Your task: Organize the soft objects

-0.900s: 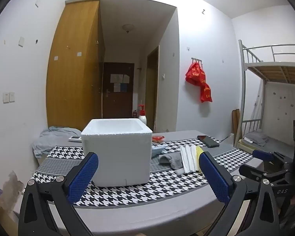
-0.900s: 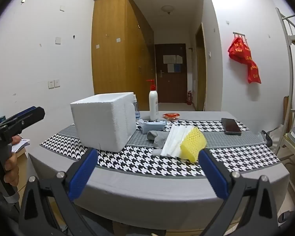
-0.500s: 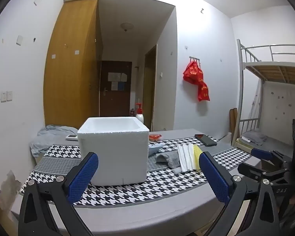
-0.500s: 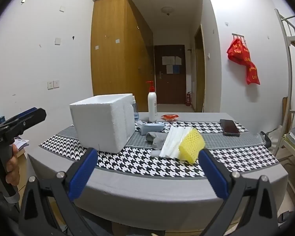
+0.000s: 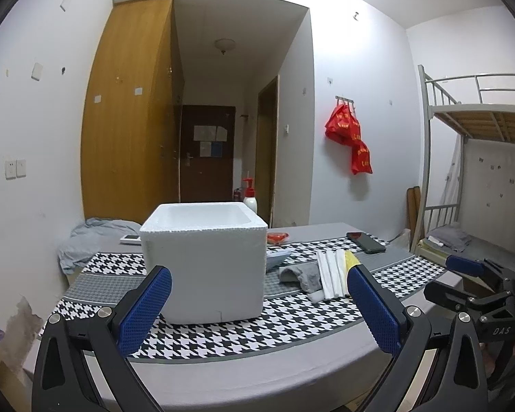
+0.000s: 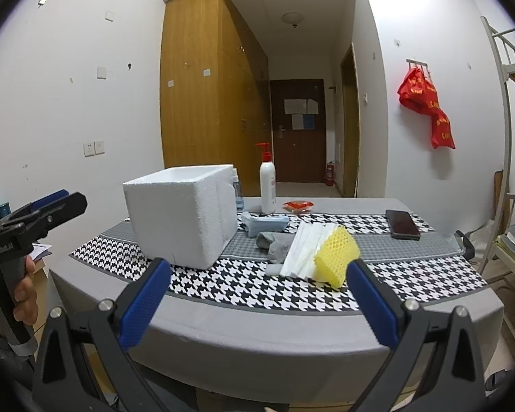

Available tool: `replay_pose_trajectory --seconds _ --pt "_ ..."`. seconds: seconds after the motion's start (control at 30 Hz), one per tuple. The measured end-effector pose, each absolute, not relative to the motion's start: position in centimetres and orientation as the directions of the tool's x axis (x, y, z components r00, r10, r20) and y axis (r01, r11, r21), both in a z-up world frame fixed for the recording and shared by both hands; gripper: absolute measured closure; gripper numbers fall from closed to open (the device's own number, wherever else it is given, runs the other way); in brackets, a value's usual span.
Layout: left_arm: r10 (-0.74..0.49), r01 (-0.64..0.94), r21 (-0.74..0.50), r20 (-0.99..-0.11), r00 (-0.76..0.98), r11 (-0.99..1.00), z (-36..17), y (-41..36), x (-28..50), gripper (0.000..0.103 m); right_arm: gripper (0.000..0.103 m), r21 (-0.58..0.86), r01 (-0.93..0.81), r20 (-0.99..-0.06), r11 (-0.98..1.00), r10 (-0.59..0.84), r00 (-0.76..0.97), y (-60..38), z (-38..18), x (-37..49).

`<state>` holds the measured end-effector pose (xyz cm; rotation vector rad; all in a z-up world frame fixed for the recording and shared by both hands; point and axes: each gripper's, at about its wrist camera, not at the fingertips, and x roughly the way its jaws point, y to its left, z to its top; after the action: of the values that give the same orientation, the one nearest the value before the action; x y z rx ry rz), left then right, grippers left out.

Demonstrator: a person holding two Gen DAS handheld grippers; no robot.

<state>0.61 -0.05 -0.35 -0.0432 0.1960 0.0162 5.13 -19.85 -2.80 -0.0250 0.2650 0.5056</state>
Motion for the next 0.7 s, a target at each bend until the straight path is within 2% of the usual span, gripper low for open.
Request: replay_pose_trajectory --seconds 0.7 --pt "0.031 -0.040 -0.044 -0.194 0.981 0.998 0.09 0.26 0.60 0.001 0.000 0.031 -0.486 -0.255 0.873 0.477 0.841 -19.50 -2.76 5.15"
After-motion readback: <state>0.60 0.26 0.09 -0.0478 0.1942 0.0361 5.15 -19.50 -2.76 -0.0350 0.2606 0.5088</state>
